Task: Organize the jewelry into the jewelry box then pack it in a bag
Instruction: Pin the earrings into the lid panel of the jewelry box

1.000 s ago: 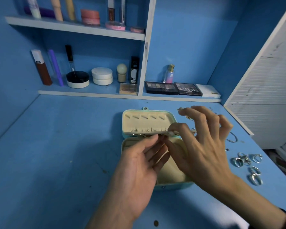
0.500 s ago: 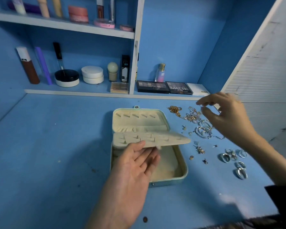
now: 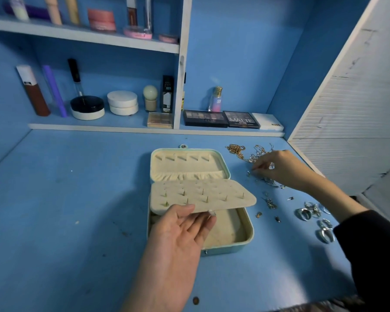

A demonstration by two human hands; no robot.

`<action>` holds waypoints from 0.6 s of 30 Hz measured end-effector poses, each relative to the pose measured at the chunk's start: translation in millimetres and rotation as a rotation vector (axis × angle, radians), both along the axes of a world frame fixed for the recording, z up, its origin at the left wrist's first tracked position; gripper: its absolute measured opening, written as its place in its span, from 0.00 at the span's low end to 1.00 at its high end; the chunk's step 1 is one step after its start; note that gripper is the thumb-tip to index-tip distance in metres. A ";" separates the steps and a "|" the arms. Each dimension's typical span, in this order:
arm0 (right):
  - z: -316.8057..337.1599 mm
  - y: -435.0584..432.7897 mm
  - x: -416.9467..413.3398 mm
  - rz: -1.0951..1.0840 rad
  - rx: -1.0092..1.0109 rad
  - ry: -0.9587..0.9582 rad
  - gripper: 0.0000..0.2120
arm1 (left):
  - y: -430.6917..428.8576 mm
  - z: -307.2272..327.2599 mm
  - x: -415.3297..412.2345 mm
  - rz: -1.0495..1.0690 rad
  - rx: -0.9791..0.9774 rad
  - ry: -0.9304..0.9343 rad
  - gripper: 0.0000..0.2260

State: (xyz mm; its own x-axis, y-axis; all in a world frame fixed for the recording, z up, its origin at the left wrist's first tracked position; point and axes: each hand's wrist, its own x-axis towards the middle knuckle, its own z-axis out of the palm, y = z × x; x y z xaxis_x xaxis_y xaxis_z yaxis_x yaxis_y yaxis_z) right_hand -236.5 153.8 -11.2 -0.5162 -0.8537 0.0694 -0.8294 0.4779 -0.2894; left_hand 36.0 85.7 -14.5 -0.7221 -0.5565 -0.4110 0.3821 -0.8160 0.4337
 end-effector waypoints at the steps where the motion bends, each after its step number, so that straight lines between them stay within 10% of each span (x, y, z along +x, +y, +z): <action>1: -1.3 -2.9 0.2 -0.016 -0.005 -0.005 0.02 | 0.0 -0.1 0.0 -0.001 -0.001 0.003 0.15; 18: -1.0 -30.0 5.3 -0.134 0.197 0.175 0.03 | -0.4 0.6 -0.3 0.009 0.013 0.016 0.14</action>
State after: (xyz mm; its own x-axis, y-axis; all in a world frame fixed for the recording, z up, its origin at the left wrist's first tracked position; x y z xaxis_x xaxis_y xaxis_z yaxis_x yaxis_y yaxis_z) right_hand -231.2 123.8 -12.2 -0.6204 -0.7842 0.0067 -0.7838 0.6198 -0.0384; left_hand 35.8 85.2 -13.9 -0.7237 -0.5578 -0.4064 0.3965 -0.8180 0.4167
